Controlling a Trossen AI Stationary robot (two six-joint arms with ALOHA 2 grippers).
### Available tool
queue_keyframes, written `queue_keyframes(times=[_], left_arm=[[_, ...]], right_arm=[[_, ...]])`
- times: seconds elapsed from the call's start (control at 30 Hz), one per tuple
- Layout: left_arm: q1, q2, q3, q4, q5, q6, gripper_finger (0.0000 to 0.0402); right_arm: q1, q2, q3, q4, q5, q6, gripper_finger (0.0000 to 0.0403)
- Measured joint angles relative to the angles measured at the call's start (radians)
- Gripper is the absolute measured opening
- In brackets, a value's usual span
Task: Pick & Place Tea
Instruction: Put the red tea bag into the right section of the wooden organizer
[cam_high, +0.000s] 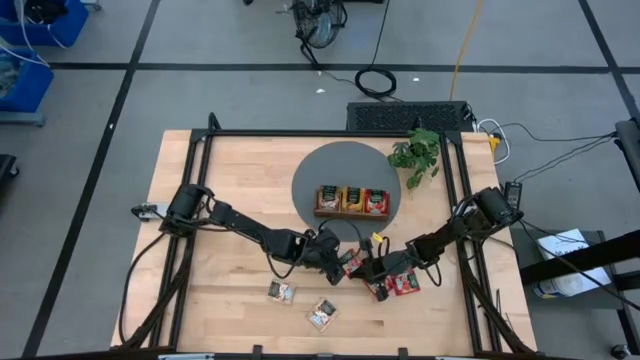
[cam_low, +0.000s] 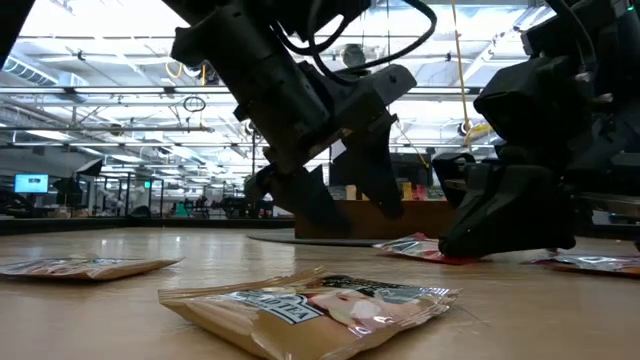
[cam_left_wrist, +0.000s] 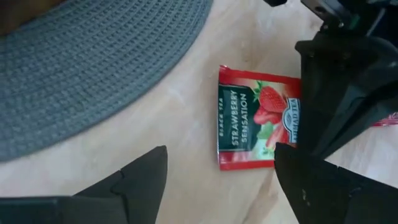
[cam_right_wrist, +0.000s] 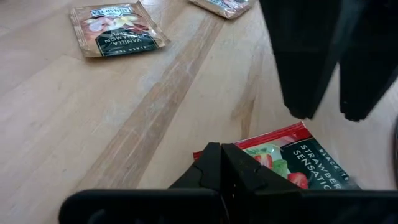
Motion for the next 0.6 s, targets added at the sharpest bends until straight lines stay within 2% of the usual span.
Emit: queue_keyframes(times=[0.27,0.6], left_arm=[[0.043,0.0,0.0,0.032,0.145,0.043,0.0294],[0.042,0.038,0.005,0.025,0.182,0.067,0.0294]], right_arm=[[-0.006,0.062,0.0,0.04,-0.012,-0.017,0.0],[-0.025,0.094,0.025,0.043,-0.035,-0.032,0.0]])
